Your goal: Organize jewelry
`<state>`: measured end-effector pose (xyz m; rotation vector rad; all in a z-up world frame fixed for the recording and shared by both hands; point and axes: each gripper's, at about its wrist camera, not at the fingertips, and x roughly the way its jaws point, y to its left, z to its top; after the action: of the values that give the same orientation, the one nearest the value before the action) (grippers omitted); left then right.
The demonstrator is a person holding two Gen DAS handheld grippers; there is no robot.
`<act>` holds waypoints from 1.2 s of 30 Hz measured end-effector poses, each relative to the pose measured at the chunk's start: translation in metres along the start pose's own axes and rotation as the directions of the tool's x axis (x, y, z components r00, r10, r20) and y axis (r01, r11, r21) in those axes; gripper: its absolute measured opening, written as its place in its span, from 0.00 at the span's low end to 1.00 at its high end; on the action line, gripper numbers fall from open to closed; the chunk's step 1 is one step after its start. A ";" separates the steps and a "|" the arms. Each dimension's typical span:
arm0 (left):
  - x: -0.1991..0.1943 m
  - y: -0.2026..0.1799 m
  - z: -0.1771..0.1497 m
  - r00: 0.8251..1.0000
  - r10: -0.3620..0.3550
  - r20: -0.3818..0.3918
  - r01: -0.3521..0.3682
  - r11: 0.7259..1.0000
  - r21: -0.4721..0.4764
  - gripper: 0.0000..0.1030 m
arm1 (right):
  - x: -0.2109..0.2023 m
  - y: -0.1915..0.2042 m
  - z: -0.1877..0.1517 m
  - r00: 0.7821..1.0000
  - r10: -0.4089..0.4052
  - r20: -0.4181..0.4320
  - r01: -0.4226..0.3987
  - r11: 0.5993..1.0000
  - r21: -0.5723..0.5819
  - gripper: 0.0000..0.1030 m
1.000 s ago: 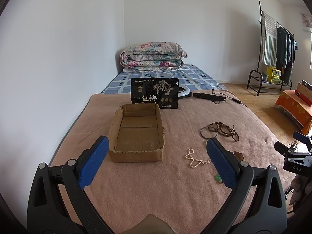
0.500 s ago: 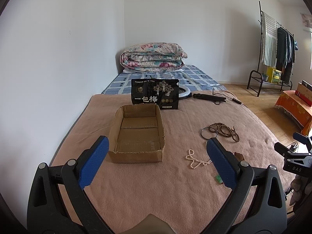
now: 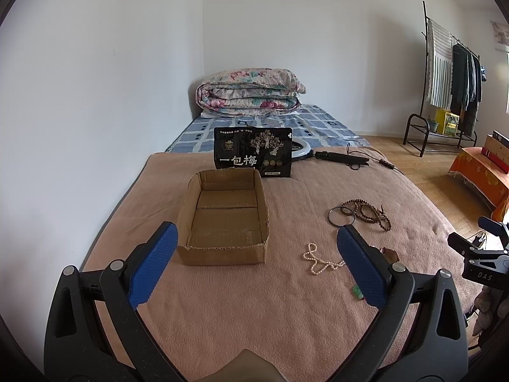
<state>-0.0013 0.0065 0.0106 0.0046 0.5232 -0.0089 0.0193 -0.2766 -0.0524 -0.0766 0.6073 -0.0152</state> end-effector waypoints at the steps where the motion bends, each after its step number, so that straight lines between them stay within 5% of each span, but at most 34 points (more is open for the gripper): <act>1: 0.000 0.000 -0.001 1.000 0.000 0.001 0.000 1.000 0.000 0.99 | 0.000 0.000 0.000 1.000 -0.001 0.000 0.001 1.000 -0.001 1.00; 18: 0.032 0.001 -0.009 0.998 -0.002 -0.069 0.000 1.000 -0.015 0.99 | 0.008 -0.011 0.000 0.999 -0.011 -0.030 0.012 1.000 0.019 1.00; 29: 0.055 -0.023 -0.021 0.986 -0.074 -0.153 0.078 0.997 0.021 0.99 | 0.034 -0.019 0.000 0.991 0.031 -0.128 -0.033 0.999 -0.018 1.00; 36: 0.074 -0.041 -0.034 0.966 -0.133 -0.224 0.146 0.988 0.046 0.93 | 0.068 -0.028 0.000 0.966 0.097 -0.242 -0.099 0.995 0.003 1.00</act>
<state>0.0452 -0.0348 -0.0560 0.0297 0.7442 -0.1641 0.0754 -0.3074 -0.0886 -0.0537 0.8545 0.0752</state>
